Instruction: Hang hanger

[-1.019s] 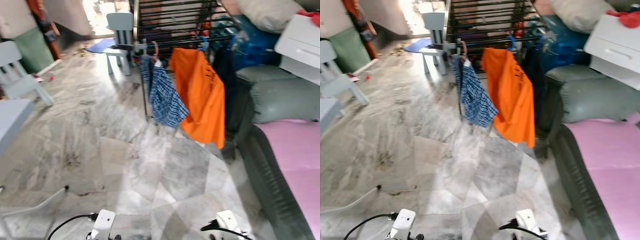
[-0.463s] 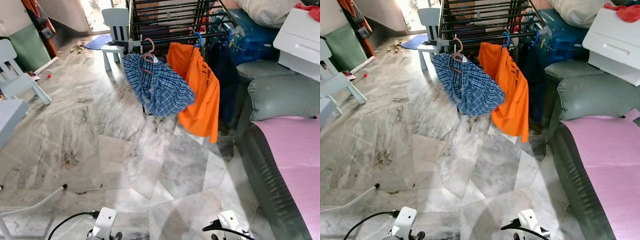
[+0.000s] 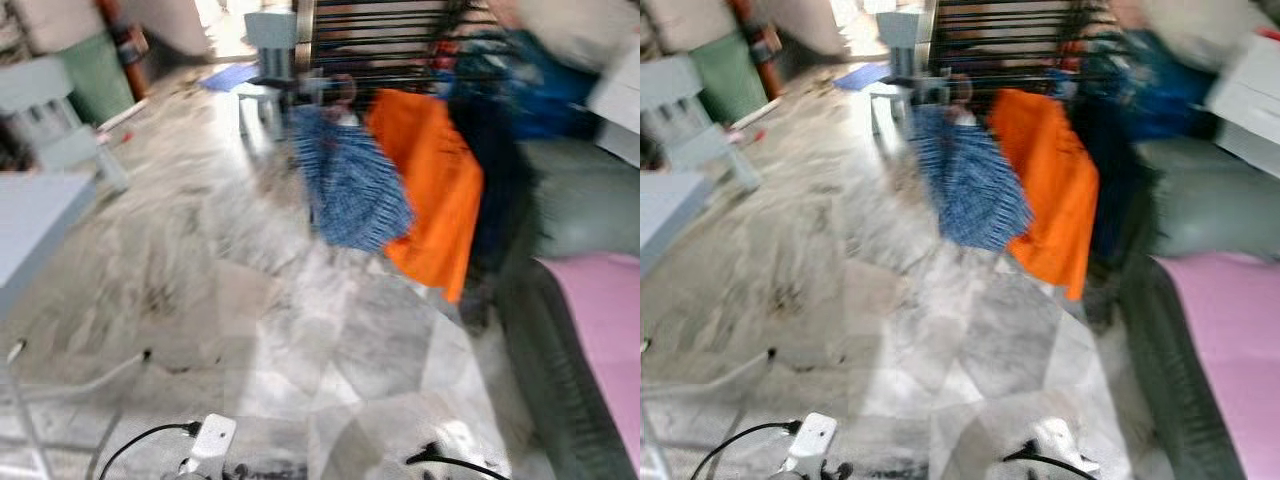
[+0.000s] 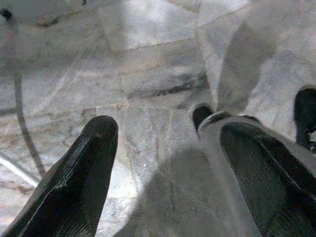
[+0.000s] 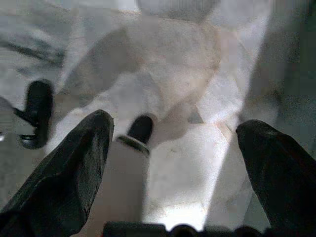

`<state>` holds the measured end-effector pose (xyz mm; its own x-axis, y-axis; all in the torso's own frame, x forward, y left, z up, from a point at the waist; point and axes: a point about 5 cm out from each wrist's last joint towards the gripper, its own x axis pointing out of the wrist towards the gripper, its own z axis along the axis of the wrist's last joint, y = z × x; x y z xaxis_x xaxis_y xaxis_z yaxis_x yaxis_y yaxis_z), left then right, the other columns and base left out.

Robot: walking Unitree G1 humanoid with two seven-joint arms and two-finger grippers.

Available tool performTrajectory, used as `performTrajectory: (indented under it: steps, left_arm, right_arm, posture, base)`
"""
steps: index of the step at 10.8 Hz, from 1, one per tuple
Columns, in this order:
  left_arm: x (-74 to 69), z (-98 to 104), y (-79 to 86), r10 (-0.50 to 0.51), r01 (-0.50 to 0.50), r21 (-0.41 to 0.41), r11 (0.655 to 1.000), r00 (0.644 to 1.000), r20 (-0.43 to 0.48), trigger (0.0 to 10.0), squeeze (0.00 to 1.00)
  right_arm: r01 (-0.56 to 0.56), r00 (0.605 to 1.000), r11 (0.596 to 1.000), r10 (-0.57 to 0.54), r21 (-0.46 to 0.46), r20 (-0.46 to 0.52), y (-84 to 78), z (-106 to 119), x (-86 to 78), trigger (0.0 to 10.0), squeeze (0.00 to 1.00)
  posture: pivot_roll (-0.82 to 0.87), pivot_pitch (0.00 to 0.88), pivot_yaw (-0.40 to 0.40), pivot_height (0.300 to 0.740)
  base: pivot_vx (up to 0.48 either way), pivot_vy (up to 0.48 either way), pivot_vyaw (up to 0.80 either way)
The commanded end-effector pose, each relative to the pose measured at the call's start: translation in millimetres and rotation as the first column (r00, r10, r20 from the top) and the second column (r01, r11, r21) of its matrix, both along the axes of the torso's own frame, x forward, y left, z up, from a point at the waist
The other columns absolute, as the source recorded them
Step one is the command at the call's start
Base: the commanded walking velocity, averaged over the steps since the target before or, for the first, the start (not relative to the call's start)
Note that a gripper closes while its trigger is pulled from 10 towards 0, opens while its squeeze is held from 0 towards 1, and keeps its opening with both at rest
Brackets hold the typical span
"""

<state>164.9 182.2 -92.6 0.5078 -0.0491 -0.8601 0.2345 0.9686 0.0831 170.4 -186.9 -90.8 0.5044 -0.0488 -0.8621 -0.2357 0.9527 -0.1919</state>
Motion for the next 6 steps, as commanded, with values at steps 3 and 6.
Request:
performTrajectory:
  steps: [3, 6]
  left_arm:
    - [3.7, 1.9, 2.4, 0.023, -0.023, 0.005, 1.0, 1.0, 0.017, 10.0, 0.0]
    - [6.9, 3.5, 4.4, 0.009, -0.01, 0.017, 1.0, 1.0, 0.024, 10.0, 0.0]
  right_arm:
    - [-0.038, 0.999, 0.999, 0.038, -0.002, 0.003, 1.6, 1.6, 3.9, 10.0, 0.0]
    - [-0.05, 0.999, 0.999, 0.05, 0.003, 0.003, 4.7, 1.1, 3.6, 10.0, 0.0]
  posture:
    - [-0.03, 0.0, 0.038, 0.74]
    - [-0.03, 0.0, 0.045, 0.74]
  base:
    - [0.0, 0.317, 0.0]
    - [0.0, 0.0, 0.0]
